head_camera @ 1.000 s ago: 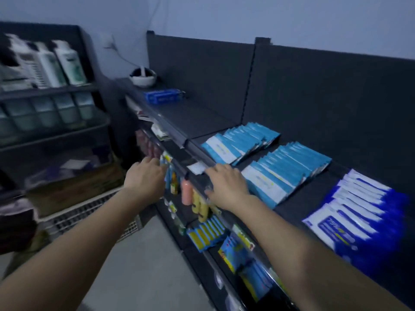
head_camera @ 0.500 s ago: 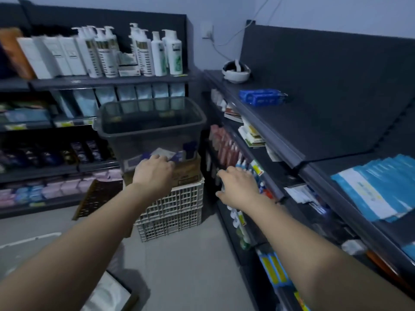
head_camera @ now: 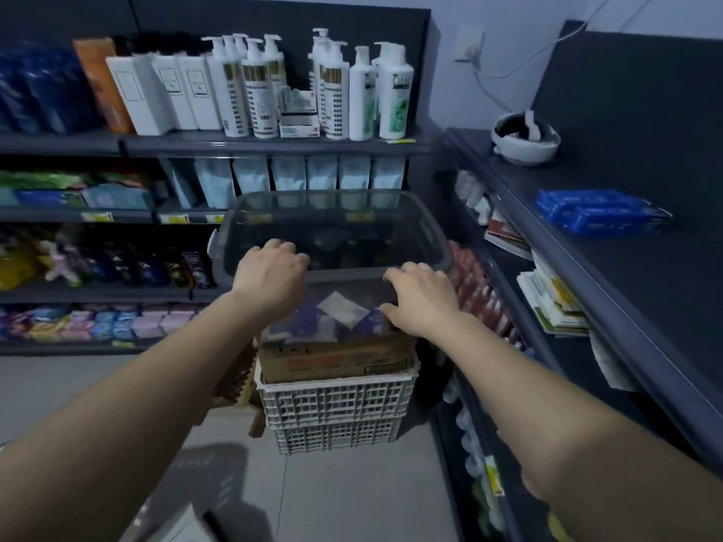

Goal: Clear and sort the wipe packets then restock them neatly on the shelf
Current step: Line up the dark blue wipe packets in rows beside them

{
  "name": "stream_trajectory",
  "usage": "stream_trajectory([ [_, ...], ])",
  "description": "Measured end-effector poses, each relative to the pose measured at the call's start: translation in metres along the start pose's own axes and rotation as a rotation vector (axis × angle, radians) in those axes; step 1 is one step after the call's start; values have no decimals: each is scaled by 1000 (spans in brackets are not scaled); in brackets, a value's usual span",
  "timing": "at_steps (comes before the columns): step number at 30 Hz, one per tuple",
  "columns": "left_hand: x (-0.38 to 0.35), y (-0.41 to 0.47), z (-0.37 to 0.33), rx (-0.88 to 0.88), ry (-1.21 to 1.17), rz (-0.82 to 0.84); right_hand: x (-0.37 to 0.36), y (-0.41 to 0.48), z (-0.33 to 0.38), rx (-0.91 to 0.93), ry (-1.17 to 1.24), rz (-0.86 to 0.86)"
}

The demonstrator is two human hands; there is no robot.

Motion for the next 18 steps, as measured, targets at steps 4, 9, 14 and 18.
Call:
stream_trajectory([
  [4, -23, 57, 21, 37, -11, 51, -2, 71, -8, 41, 15, -3],
  [9, -77, 110, 40, 43, -13, 201, -37, 140, -16, 57, 2, 117],
  [14, -159, 148, 54, 41, -122, 502, -95, 195, -30, 45, 16, 327],
  [18, -238, 166, 54, -57, -136, 773, -139, 229, -46, 14, 5, 466],
])
Point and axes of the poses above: each hand's wrist, its own y-axis towards the middle knuckle, its own x-axis out of the back of the hand, z = x × y, the point moved 10 cm from there along y, towards the middle knuckle, and after that the axes turned 3 degrees about y, right-handed, at the moved point
